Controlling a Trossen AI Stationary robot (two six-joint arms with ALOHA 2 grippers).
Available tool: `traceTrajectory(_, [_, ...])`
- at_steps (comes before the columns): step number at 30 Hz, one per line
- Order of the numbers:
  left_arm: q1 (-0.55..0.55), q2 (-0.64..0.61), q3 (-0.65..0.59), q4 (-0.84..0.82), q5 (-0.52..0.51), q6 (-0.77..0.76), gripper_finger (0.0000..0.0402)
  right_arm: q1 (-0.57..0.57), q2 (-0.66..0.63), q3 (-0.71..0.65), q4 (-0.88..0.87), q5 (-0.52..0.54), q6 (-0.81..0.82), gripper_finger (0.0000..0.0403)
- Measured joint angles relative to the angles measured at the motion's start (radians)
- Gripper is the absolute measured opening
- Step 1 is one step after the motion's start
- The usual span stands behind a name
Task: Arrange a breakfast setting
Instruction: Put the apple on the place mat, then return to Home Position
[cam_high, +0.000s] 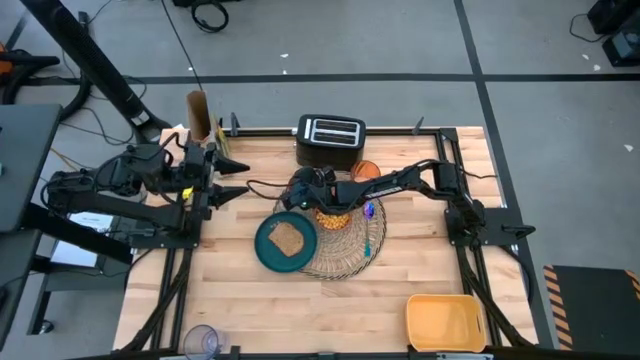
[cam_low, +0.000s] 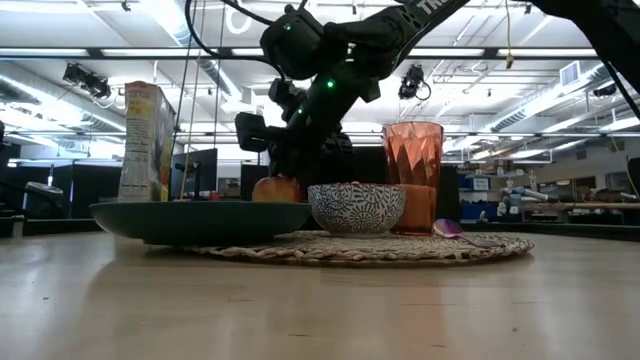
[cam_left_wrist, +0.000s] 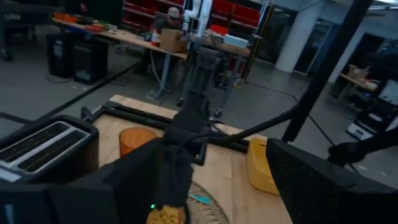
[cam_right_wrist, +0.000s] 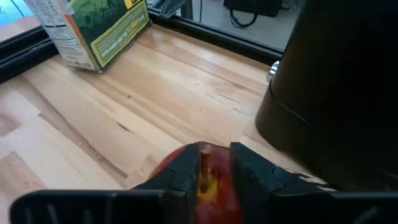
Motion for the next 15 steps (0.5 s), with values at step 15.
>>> traceTrajectory(15, [0.002, -0.009, -0.196, 0.145, -0.092, -0.058, 0.0273, 0.028, -0.268, 0.0, -0.129, -0.105, -0.17, 0.0089])
